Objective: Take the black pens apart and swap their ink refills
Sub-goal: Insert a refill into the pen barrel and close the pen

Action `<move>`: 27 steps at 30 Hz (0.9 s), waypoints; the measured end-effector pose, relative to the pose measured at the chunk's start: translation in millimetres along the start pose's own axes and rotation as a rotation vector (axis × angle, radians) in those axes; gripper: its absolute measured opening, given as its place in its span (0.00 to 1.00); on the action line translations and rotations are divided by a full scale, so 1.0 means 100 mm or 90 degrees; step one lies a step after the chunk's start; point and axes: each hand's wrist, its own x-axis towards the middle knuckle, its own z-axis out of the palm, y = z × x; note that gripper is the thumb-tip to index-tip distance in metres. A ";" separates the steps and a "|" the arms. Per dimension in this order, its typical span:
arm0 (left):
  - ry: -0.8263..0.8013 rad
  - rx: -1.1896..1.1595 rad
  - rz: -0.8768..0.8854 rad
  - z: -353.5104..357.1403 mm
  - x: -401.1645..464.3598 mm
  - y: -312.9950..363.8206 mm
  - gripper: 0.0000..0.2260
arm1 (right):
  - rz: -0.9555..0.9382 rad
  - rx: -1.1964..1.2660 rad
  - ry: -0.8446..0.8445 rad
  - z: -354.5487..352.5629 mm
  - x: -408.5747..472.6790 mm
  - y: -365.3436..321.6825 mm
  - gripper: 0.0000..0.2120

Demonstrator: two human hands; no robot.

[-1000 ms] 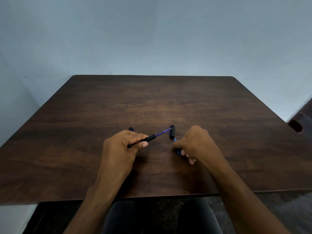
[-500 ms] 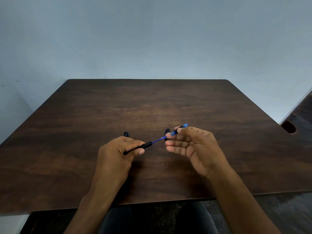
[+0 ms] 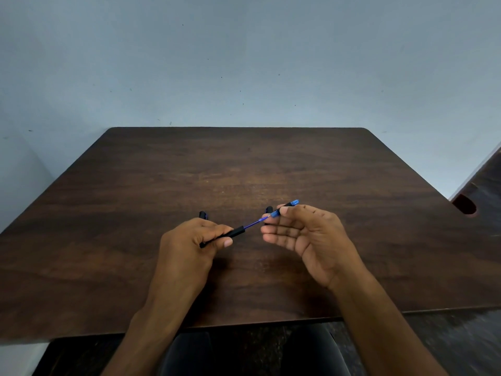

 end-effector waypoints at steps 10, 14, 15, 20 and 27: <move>0.001 0.014 0.017 0.01 0.01 0.00 0.13 | -0.010 -0.036 -0.007 0.00 0.01 0.00 0.07; 0.002 0.011 0.020 0.01 0.00 0.02 0.13 | -0.007 -0.059 -0.006 0.01 0.00 0.03 0.08; 0.003 0.006 0.018 0.01 0.00 0.02 0.13 | -0.006 -0.057 -0.009 0.02 -0.01 0.04 0.08; -0.003 0.003 0.008 0.04 -0.01 0.05 0.12 | 0.001 -0.070 -0.035 0.05 -0.01 0.12 0.06; -0.006 0.001 0.016 0.04 -0.01 0.06 0.11 | -0.001 -0.077 -0.035 0.09 -0.04 0.16 0.08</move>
